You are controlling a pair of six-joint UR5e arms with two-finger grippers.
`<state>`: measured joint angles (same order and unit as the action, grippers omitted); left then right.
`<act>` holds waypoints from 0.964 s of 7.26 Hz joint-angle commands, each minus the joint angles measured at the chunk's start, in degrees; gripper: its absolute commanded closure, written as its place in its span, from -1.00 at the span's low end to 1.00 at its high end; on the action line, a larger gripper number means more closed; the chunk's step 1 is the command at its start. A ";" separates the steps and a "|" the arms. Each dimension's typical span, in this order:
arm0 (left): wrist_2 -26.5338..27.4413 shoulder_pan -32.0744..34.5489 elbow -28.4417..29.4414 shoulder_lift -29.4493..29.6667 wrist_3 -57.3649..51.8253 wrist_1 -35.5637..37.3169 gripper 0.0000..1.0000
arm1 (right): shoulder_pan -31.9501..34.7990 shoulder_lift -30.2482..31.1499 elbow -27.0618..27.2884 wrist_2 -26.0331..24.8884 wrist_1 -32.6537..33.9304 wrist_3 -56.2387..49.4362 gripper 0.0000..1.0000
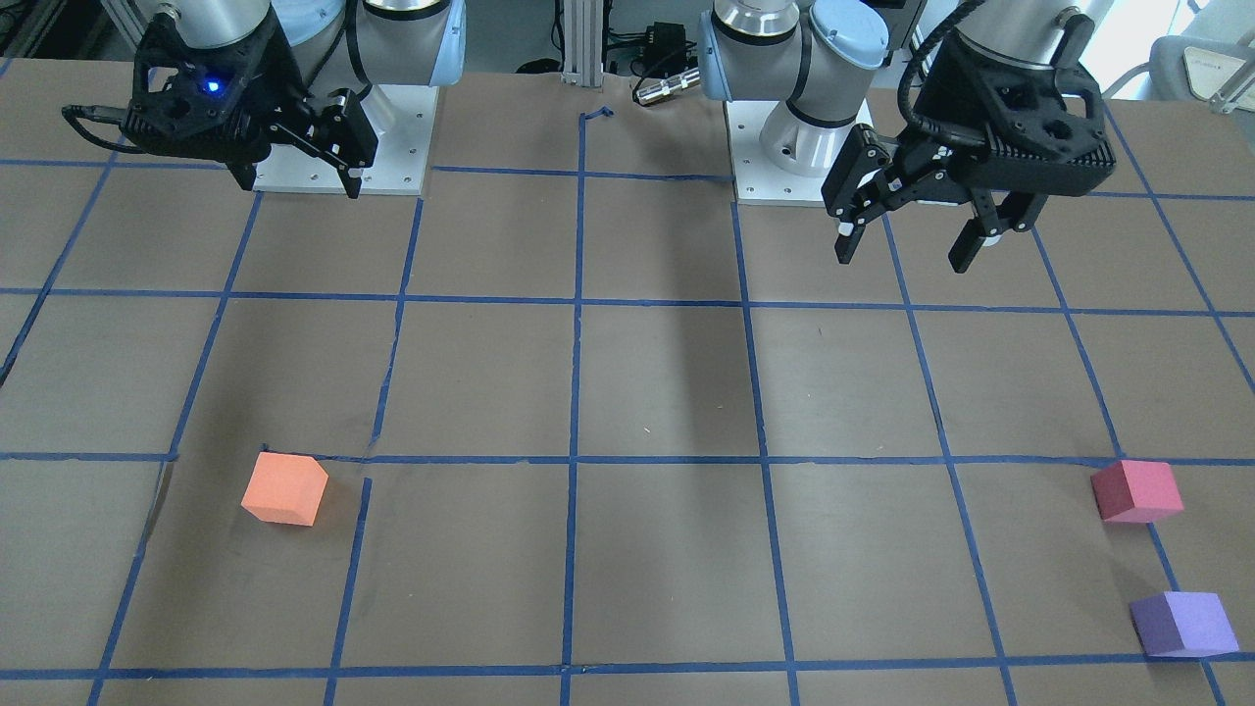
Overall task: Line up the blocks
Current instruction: 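Lower the right gripper over the orange cube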
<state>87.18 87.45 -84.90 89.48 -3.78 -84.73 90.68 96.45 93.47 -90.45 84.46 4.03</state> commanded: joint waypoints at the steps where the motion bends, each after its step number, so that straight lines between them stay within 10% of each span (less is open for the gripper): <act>1: 0.09 0.00 0.00 -0.27 0.00 0.00 -1.00 | 0.02 0.06 0.05 -0.60 -0.26 -0.16 -1.00; 7: -0.08 0.00 0.00 -0.36 0.00 0.00 -1.00 | -0.07 -0.04 -0.31 0.36 2.46 0.01 -1.00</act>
<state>87.03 87.45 -84.90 89.21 -3.78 -84.73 90.62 96.03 93.08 -90.38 86.40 3.86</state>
